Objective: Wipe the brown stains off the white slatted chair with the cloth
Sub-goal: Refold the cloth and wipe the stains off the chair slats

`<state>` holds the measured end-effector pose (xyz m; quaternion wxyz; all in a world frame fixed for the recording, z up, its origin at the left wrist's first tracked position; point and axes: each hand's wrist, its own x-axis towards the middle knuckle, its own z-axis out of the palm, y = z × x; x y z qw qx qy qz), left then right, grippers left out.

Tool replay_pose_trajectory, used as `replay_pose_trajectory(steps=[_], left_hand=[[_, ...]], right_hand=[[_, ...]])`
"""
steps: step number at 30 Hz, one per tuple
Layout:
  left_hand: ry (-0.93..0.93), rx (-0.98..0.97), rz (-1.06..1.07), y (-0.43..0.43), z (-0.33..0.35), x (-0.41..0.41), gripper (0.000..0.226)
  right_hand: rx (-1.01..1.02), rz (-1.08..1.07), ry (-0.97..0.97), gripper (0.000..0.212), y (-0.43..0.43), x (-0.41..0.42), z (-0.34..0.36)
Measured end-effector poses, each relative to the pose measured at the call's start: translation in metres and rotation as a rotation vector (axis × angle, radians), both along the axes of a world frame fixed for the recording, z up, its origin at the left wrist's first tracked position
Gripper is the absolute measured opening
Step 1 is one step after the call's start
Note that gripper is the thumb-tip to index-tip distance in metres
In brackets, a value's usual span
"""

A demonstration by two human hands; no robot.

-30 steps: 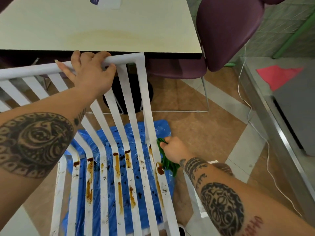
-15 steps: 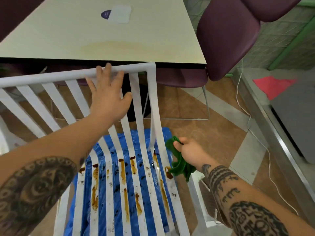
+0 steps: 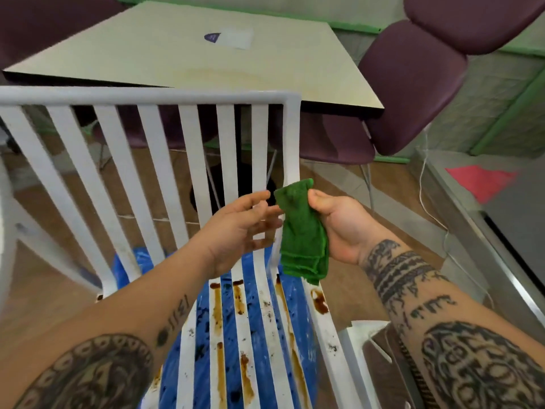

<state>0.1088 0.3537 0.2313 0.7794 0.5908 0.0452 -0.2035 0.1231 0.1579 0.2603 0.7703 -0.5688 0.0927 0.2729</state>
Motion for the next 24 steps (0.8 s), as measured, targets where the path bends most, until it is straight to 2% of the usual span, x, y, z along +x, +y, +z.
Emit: replay_pose_trajectory(steps=[5,9,11,13,15,17,20,24], left_hand=[[-0.013,-0.071,0.020,0.000,-0.016,-0.030,0.015],[-0.023,-0.088,0.004,-0.002,-0.016,-0.073,0.017],[-0.030,-0.061,0.015,-0.005,-0.010,-0.094,0.018],[-0.050,0.015,0.075,-0.011,0.006,-0.118,0.020],[-0.097,0.117,0.165,-0.020,0.026,-0.132,0.020],[-0.144,0.140,0.226,-0.032,0.049,-0.144,0.020],[-0.182,0.099,0.161,-0.047,0.076,-0.156,0.016],[-0.101,0.215,0.165,-0.054,0.065,-0.160,0.015]], right_hand=[[0.013,0.040,-0.076,0.037,0.000,-0.024,-0.016],[-0.101,0.070,-0.192,0.032,-0.005,-0.065,-0.023],[-0.232,0.006,-0.268,0.026,-0.001,-0.085,-0.020],[-0.279,-0.065,-0.327,0.023,0.004,-0.110,-0.006],[-0.222,-0.090,-0.349,0.025,0.007,-0.130,0.013],[-0.163,-0.083,-0.359,0.030,0.004,-0.147,0.032],[-0.200,-0.149,-0.437,0.023,-0.013,-0.154,0.050],[-0.332,-0.368,-0.490,0.015,-0.056,-0.141,0.046]])
